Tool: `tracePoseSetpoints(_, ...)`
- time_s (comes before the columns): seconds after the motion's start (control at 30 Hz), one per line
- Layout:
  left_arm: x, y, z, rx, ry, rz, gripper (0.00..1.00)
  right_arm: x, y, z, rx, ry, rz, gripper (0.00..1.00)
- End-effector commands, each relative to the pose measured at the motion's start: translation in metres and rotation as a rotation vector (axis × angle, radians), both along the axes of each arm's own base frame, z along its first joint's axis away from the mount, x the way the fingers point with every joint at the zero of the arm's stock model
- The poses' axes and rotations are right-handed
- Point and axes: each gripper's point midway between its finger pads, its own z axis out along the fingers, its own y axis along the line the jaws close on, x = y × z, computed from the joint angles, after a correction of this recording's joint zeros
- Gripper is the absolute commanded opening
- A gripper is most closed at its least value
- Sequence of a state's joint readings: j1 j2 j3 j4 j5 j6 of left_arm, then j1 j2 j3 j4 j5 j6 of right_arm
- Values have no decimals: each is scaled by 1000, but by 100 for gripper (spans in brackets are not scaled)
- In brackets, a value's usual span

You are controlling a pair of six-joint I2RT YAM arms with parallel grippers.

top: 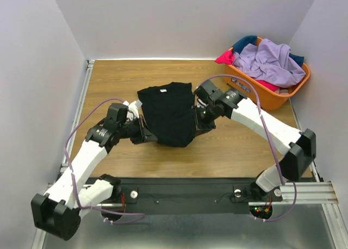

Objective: Fold and stack the t-shirts
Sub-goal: Fold the tshirt

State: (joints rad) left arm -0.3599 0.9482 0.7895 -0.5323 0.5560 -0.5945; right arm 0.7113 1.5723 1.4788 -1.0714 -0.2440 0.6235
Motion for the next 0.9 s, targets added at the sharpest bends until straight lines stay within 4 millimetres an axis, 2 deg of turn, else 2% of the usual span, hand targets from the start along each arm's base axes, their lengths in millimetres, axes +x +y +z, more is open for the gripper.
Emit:
tracePoseSetpoints(0.0, -33, -7, 13, -44, 7, -41, 0, -51, 16, 23, 77, 28, 43, 0)
tracePoseSetpoints(0.07, -48, -6, 19, -68, 14, -35, 0, -74, 20, 30, 93, 34, 54, 0)
tracePoseSetpoints(0.13, -65, -7, 25, -102, 24, -40, 0, -94, 21, 30, 92, 60, 60, 0)
tracePoseSetpoints(0.2, -79, -5, 30, -124, 22, -51, 0, -110, 17, 33, 97, 67, 64, 0)
tracePoseSetpoints(0.4, -104, 3, 51, -180, 21, -34, 0, -150, 20, 54, 125, 88, 72, 0)
tracePoseSetpoints(0.5, -105, 7, 67, -205, -14, -3, 0, -144, 20, 71, 176, 35, 16, 0)
tracePoseSetpoints(0.57, -99, 8, 68, -205, -33, 21, 0, -132, 16, 76, 180, -28, -40, 1)
tracePoseSetpoints(0.73, -74, 2, 65, -187, -63, 66, 0, -117, 15, 72, 159, -90, -91, 0)
tracePoseSetpoints(0.87, -51, 3, 63, -123, -109, 97, 0, -89, 8, 64, 102, -206, -154, 0)
